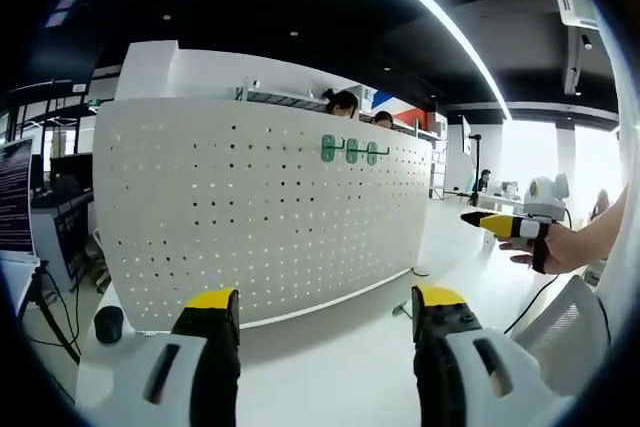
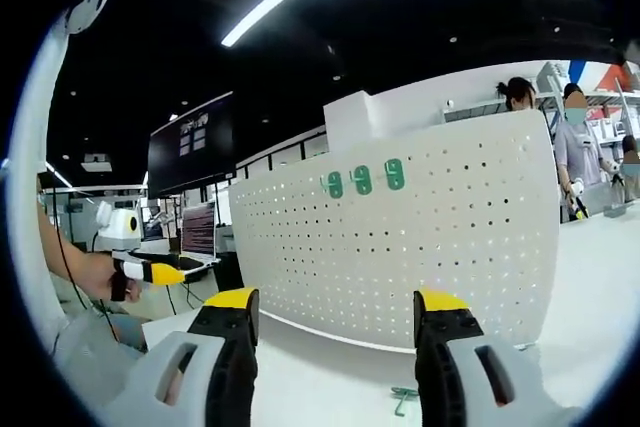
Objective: Insert the hook assembly into the mounting plate slot until the hook locks in place.
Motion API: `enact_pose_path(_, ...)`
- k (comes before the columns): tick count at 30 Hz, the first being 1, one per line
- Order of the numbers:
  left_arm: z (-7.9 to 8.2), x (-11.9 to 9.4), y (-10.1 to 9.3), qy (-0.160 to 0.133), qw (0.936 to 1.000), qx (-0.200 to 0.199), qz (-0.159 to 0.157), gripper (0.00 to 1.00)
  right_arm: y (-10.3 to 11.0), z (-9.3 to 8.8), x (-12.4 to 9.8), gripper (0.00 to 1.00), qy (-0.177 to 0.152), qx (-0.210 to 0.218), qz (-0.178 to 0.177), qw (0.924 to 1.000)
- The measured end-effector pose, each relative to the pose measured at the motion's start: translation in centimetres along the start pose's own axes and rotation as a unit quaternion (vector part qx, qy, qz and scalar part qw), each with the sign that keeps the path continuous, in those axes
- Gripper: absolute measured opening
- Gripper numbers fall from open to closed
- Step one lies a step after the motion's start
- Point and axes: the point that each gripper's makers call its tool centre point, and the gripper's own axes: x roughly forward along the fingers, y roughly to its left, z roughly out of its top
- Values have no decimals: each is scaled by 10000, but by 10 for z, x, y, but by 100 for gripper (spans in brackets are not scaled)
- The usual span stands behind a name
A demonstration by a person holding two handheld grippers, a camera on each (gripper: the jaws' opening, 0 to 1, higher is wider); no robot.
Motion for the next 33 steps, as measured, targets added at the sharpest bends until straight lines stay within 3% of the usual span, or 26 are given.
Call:
enact_pose_path(10,1,6,-1,52,9999,112,-88,72,1,1,2,60,12,-14,14,10000)
enact_pose_path(18,-4,27,-10,293,9982,285,-447,73,-1,-1,1,59,7,10,7,10000)
enact_pose_path(33,-6,55,-25,454,9939,428,-912,73,-1,4,4,59,-80,16,-22,10000)
